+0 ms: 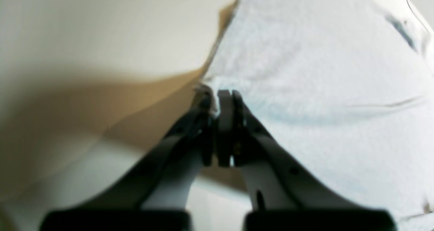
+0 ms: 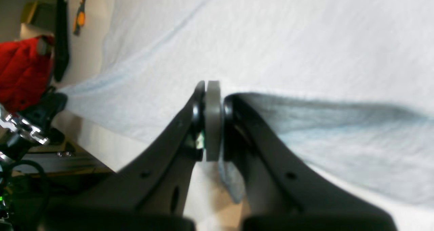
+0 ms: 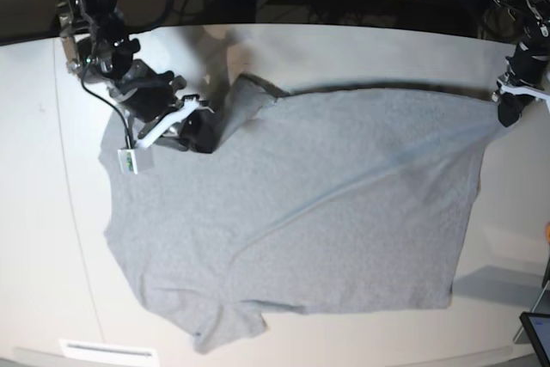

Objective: Fold the T-shirt properly
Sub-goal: 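Lift and fold the grasped shirt edge over the body with both grippers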

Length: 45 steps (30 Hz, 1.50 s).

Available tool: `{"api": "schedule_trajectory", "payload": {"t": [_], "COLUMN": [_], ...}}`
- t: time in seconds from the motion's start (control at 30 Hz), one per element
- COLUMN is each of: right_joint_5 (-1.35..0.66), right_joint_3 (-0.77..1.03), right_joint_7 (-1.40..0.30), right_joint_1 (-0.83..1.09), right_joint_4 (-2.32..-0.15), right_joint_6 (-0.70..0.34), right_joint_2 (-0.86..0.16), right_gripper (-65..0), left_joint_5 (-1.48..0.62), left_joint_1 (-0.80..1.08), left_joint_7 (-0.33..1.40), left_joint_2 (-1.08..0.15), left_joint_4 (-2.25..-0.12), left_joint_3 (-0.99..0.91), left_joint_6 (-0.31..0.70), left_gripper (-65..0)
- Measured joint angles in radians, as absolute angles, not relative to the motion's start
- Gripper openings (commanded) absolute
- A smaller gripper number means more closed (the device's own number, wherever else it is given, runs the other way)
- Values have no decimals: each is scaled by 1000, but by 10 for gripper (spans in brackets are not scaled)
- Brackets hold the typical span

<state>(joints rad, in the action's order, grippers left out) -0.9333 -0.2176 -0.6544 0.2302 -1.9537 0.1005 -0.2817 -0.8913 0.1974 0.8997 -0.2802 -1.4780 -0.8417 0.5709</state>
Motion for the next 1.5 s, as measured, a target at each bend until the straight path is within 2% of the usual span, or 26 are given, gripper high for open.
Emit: {"api": "schedule_trajectory", "payload": {"t": [0.07,0.23,0.43,0.87,1.23,1.5], "right_joint_5": [-981,-994,-997,-993,-993,-957], "right_joint_3": [-183,-73,5,4,1,1], "right_joint_7": [-681,-749,-802,-810,-810,-810], "right_joint_1": [204,161,143,80,31,-8], "right_joint_4": [-1953,-1953,-1945,-1871,-1766,-1736], "right_joint_6": [102,106,102,99,99,95], "right_joint_2": [-276,-279,-274,-273,-276,-276], "right_gripper": [-649,-649,-649,-649,-649,-649], "left_joint_5": [-888,-893,-894,-890,-885,-682], "left_joint_1": [167,143,121,60,-43,-121], "left_joint_7": [925,928,927,928,925,921], "left_joint_2": [-280,-280,-274,-269,-266,-247], "left_joint_4": [-1477,-1477,-1476,-1459,-1309,-1311], "left_joint_3": [-846,-830,-715,-714,-712,-710], "left_joint_6": [567,478,444,414,410,415], "left_gripper": [-650,-650,-650,-650,-650,-650]}}
